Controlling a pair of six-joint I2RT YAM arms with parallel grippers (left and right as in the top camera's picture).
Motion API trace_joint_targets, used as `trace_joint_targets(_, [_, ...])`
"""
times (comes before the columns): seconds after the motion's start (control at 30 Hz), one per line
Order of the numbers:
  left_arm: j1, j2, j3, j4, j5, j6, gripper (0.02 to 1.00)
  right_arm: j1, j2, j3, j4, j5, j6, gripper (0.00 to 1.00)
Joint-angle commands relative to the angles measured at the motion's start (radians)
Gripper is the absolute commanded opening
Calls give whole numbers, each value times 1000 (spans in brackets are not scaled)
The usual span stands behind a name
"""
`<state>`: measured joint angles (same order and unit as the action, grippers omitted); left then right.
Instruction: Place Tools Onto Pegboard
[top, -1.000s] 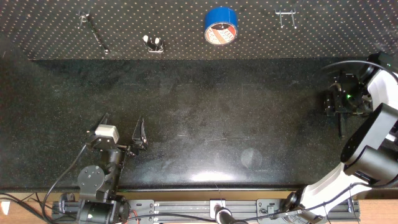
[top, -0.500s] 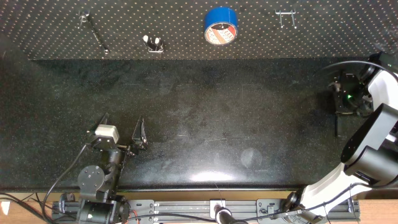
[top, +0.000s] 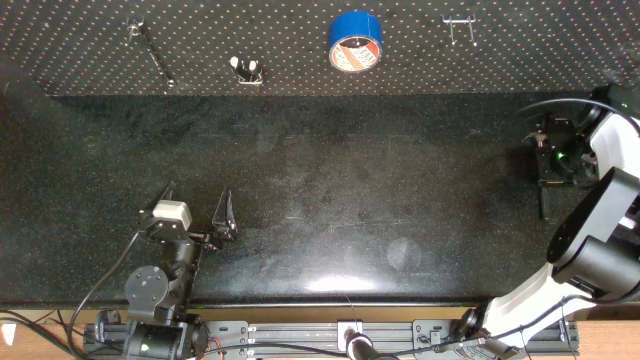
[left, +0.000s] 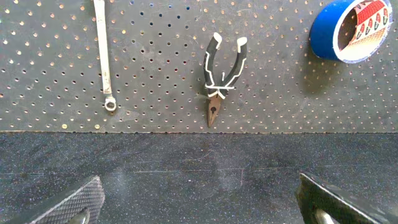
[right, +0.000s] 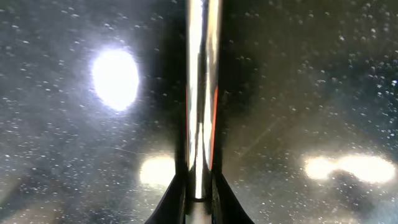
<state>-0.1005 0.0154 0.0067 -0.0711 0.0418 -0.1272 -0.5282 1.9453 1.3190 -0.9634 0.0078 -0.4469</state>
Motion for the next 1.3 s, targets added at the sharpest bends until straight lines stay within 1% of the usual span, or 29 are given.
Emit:
trace_joint_targets(0.03, [2, -12, -1, -8, -8, 13, 993, 28, -127, -93, 71, -152, 12, 75])
trace_joint_targets(0.17, [2, -12, -1, -8, -8, 13, 993, 29, -275, -220, 215, -152, 93, 75])
trace_joint_targets(0.23, [2, -12, -1, -8, -8, 13, 993, 38, -381, -317, 331, -172, 140, 75])
trace_joint_targets(0.3, [2, -12, -1, -8, -8, 13, 993, 43, -444, -364, 381, -201, 140, 75])
trace_joint_targets(0.47, [2, -12, -1, -8, -8, 13, 993, 48, -528, -403, 383, -203, 196, 75])
trace_joint_targets(0.57, [2, -12, -1, -8, -8, 13, 993, 67, -601, -435, 393, -203, 204, 73])
trace_joint_targets(0.7, [2, -12, -1, -8, -8, 13, 996, 93, -684, -471, 403, -203, 240, 77])
trace_joint_targets(0.87, [2, -12, -1, -8, -8, 13, 993, 184, -831, -529, 462, -204, 324, 75])
trace_joint_targets(1.07, [2, -12, -1, -8, -8, 13, 993, 293, -962, -533, 465, -203, 369, 75])
trace_joint_targets(1.3, [2, -12, -1, -8, -8, 13, 993, 371, -1175, -617, 469, -203, 467, 75])
